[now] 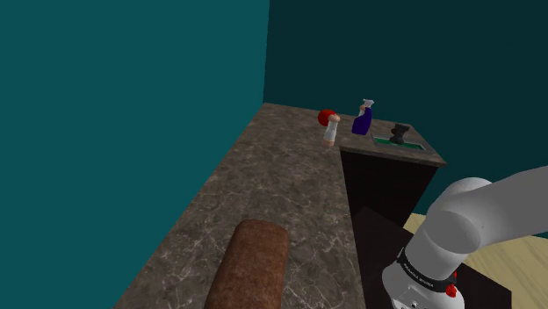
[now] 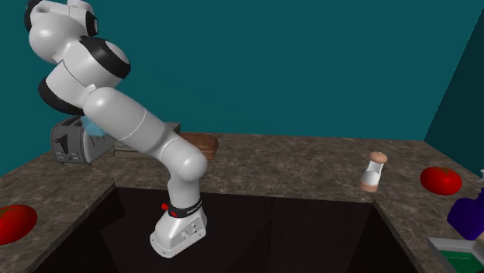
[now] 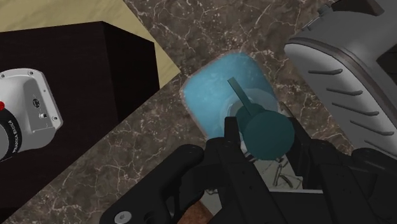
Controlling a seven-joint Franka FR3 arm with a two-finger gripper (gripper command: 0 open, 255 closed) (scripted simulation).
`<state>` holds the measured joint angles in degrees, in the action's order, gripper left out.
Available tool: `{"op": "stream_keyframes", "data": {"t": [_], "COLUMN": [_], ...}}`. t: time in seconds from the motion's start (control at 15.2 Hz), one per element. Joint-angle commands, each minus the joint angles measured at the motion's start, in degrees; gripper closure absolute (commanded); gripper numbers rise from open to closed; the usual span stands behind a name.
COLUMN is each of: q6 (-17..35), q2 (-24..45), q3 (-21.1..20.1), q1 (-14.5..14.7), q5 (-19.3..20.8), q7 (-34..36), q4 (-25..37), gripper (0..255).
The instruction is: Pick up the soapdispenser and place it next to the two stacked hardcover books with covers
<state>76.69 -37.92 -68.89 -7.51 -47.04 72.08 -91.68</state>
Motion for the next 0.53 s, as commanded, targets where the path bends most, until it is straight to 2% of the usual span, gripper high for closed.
{"op": "stream_keyframes", "data": {"t": [0.0,0.46], "q6": [1.09,5.00], "q2": [-0.78,-3.09], "q3": [0.39,0.20], "q1": [0.94,2.88], "q5": [-0.39,-1.88], "q7": [-0.68,-2.87], "q4": [-2.03,-8.25], "gripper": [255,255]}}
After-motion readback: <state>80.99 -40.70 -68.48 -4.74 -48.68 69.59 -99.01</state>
